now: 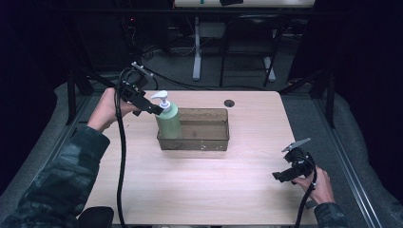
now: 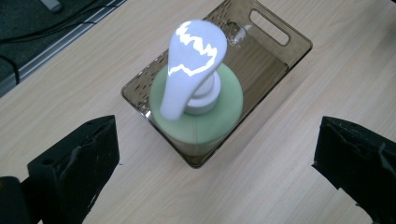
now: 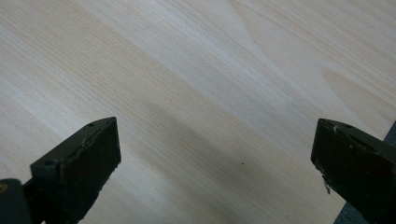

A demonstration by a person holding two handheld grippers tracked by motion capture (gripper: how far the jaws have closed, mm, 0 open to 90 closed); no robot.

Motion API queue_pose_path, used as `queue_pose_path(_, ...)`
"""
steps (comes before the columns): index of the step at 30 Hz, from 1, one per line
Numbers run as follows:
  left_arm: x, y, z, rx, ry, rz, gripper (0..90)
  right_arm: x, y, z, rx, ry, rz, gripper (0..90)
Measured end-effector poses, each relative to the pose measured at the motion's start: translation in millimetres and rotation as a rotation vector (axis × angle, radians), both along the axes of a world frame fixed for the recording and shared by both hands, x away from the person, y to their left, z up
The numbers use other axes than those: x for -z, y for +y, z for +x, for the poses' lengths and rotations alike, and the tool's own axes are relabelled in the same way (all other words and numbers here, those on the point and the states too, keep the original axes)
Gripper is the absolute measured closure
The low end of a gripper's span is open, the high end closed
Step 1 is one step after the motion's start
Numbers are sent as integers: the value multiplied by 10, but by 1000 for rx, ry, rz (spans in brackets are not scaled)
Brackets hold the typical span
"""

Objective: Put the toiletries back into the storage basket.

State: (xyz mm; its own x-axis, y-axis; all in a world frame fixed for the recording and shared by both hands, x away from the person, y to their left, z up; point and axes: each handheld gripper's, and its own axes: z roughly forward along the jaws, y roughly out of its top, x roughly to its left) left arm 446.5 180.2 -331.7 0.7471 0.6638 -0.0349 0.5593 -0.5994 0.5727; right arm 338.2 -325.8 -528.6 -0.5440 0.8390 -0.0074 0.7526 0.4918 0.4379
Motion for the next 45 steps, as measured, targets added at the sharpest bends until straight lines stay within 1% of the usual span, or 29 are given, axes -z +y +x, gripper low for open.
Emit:
queue_pose_path(1, 0, 0, 0, 0, 0, 0, 1, 1, -1, 1, -1, -2, -5, 11)
queue_pose_path(6, 95, 56, -175, -6, -14, -4, 1, 6, -1, 4, -10, -4, -13, 12)
queue_pose_path(8, 146, 73, -258, -5, -21, 0, 1, 4, -2, 3, -11, -5, -15, 12)
queue_pose_path(13, 257, 120, -397, -15, -27, -17, 1, 4, 10, 1, -10, -3, -11, 13)
queue_pose_path(15, 274, 127, -414, -16, -26, -18, 1, 2, 19, -3, -9, 0, -9, 13)
queue_pose_path(17, 362, 163, -492, -26, -26, -28, 0, -1, 18, -3, -13, -5, -19, 13)
queue_pose_path(20, 464, 193, -560, -31, -20, -33, 0, 1, 18, -5, -10, -3, -10, 13)
queue_pose_path(23, 608, 215, -648, -37, -6, -42, 0, 2, 18, -3, -13, -3, -18, 13)
queue_pose_path(24, 653, 215, -674, -36, 0, -38, 0, 2, 20, -3, -12, -3, -19, 14)
queue_pose_path(25, 683, 216, -695, -35, 1, -37, 0, 2, 20, -3, -13, -3, -20, 14)
queue_pose_path(26, 725, 219, -719, -37, -1, -45, 0, 3, 19, -2, -13, -5, -22, 14)
queue_pose_path(30, 880, 247, -788, -55, 7, -58, 0, 7, 20, -5, -11, -3, -21, 15)
queue_pose_path(32, 970, 265, -823, -65, 14, -58, 0, 4, 20, -6, -11, -4, -23, 15)
queue_pose_path(35, 1097, 278, -870, -82, 12, -45, 0, 6, 21, -6, -11, -4, -23, 15)
queue_pose_path(37, 1219, 302, -903, -95, 25, -43, 0, 5, 22, -8, -11, -4, -24, 15)
queue_pose_path(38, 1263, 310, -915, -105, 25, -45, 0, 6, 21, -9, -11, -7, -24, 15)
queue_pose_path(40, 1364, 342, -941, -121, 43, -57, 0, 8, 17, -9, -15, -11, -24, 15)
queue_pose_path(42, 1447, 366, -969, -135, 50, -64, 0, 9, 15, -10, -10, -8, -17, 13)
queue_pose_path(45, 1542, 388, -988, -137, 75, -73, 0, 16, 17, -8, -9, -7, -18, 10)
